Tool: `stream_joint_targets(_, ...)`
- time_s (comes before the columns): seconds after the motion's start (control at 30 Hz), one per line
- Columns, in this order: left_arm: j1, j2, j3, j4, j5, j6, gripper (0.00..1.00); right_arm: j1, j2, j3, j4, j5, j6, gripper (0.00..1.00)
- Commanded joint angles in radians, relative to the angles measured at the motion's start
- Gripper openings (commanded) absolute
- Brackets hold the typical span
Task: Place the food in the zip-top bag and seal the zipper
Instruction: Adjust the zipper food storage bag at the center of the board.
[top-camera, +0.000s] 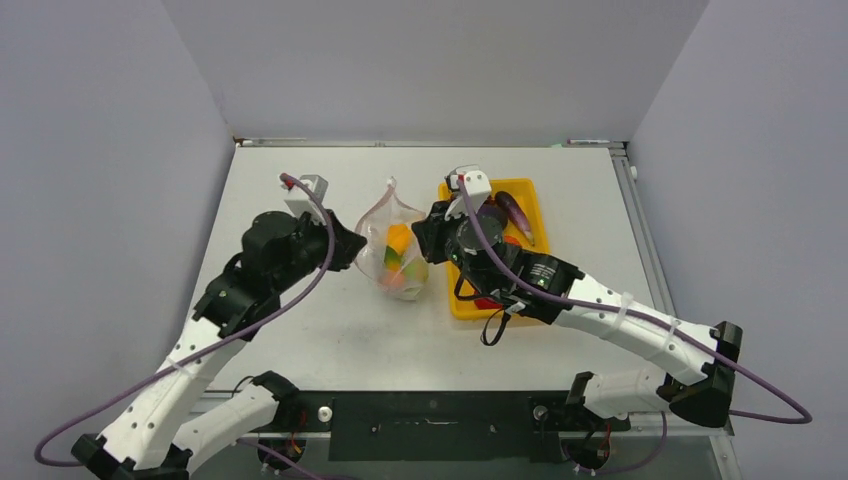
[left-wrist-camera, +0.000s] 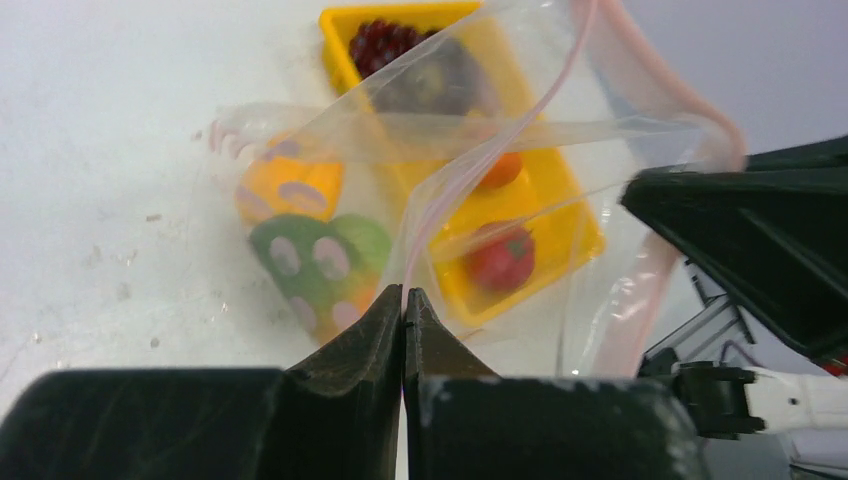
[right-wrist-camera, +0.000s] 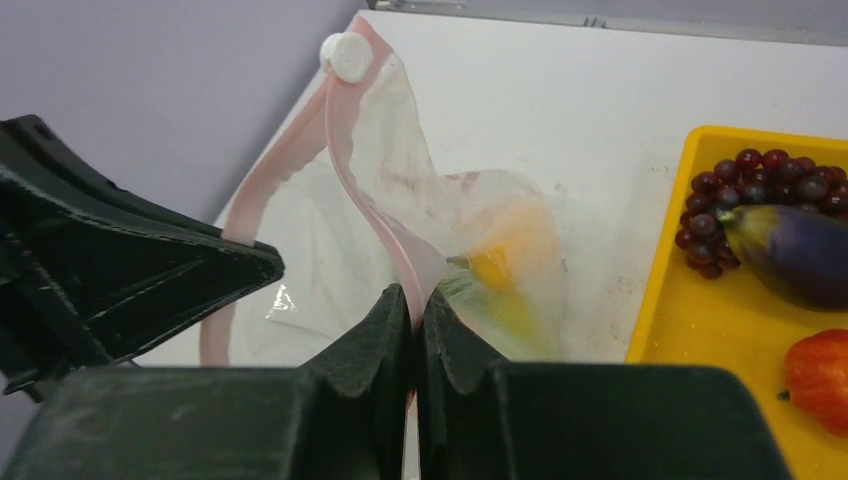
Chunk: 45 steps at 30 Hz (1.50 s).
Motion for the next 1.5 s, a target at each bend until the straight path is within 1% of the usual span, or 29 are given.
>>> stream_joint_targets(0.0,0.018,0.09,-0.141,0.056,0.03,-0.025,0.0,0.002,0.037,-0.076,0.038,0.041,0.002,0.05)
stream_joint_targets(0.1,0.021,0.121,-0.164,0.081,0.08,-0.031,0.0,0.001,0.058,-0.095,0.032,0.031,0.008,0.05)
stream_joint_targets(0.17,0.021,0.12,-0.145,0.082,0.097,-0.031,0.0,0.001,0.061,-0.081,0.02,0.027,0.006,0.05)
stream_joint_targets(0.23,0.021,0.104,-0.104,0.073,0.107,-0.022,0.0,0.003,0.056,-0.057,0.015,0.019,-0.001,0.05)
stream_joint_targets(0.37,0.021,0.067,0.026,0.001,0.11,-0.001,0.0,0.007,0.036,0.016,-0.007,0.003,-0.018,0.05)
stream_joint_targets(0.47,0.021,0.043,0.114,-0.049,0.077,0.025,0.0,0.014,0.02,0.062,-0.018,-0.003,-0.029,0.05)
stream_joint_targets(0.53,0.021,0.036,0.139,-0.077,0.052,0.041,0.0,0.019,0.009,0.077,-0.014,-0.004,-0.032,0.05)
stream_joint_targets(0.63,0.023,0.031,0.117,-0.096,0.019,0.045,0.0,0.021,0.005,0.064,-0.005,0.0,-0.031,0.05)
stream_joint_targets(0.9,0.023,0.025,-0.117,-0.017,0.01,-0.008,0.0,0.02,0.04,-0.068,0.03,0.006,0.011,0.05)
stream_joint_targets(1.0,0.023,0.03,-0.149,-0.005,0.021,-0.018,0.0,0.02,0.053,-0.085,0.026,0.0,0.02,0.05)
stream_joint_targets(1.1,0.023,0.029,-0.114,-0.027,0.022,-0.008,0.0,0.02,0.048,-0.067,0.019,-0.003,0.021,0.05)
stream_joint_targets(1.3,0.023,0.02,0.037,-0.102,-0.001,0.032,0.0,0.025,0.013,0.0,0.002,-0.015,0.01,0.05)
stream_joint_targets(1.47,0.024,0.02,0.091,-0.126,-0.02,0.055,0.0,0.038,-0.006,0.013,0.004,-0.014,0.009,0.05)
